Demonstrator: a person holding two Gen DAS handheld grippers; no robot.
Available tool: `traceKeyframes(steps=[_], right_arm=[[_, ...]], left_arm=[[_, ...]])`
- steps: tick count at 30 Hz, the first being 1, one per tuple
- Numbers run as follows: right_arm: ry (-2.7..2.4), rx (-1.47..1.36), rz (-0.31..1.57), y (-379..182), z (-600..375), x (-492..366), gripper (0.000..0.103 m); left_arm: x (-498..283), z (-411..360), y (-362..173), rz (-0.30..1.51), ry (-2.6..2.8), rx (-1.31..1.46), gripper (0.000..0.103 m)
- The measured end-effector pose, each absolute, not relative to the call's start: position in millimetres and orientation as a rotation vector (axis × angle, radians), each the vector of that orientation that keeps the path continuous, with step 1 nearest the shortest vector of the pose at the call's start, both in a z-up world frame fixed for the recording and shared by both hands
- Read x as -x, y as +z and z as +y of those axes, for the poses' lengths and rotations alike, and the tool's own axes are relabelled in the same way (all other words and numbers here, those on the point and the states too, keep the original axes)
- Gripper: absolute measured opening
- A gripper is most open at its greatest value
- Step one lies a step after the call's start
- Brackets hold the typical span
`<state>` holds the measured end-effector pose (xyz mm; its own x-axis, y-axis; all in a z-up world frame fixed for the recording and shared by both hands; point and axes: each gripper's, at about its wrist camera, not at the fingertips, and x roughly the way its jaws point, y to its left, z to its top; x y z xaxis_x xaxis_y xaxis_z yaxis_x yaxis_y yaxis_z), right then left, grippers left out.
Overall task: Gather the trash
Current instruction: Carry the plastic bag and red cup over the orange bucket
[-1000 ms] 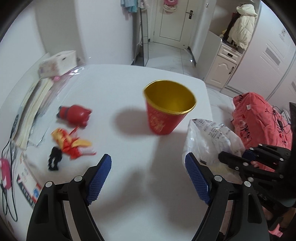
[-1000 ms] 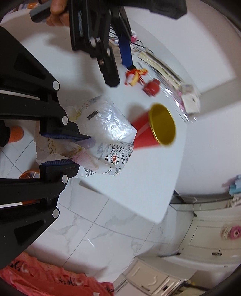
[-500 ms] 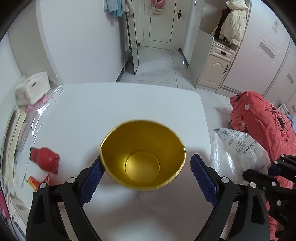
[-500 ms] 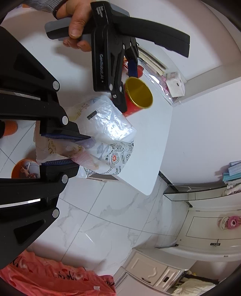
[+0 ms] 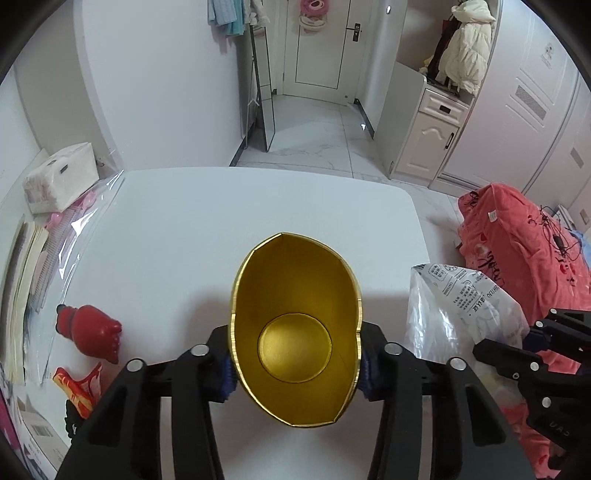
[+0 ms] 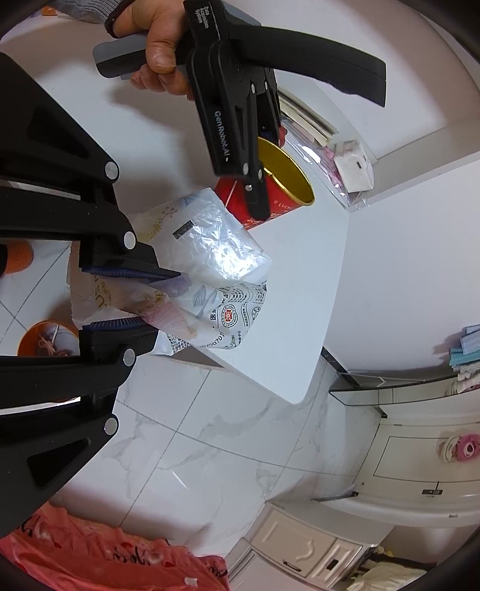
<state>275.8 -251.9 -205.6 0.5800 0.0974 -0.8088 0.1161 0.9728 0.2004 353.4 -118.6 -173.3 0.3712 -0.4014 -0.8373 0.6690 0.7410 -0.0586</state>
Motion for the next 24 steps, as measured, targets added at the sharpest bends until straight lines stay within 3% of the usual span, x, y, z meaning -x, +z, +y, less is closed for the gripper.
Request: traceKeyframes(steps=[24], right_arm=[[0.023, -0.289, 0.92, -176, -253, -205, 0.019]], left_arm=[[-261, -89, -135, 0.957, -0.691, -0.339, 0.046]])
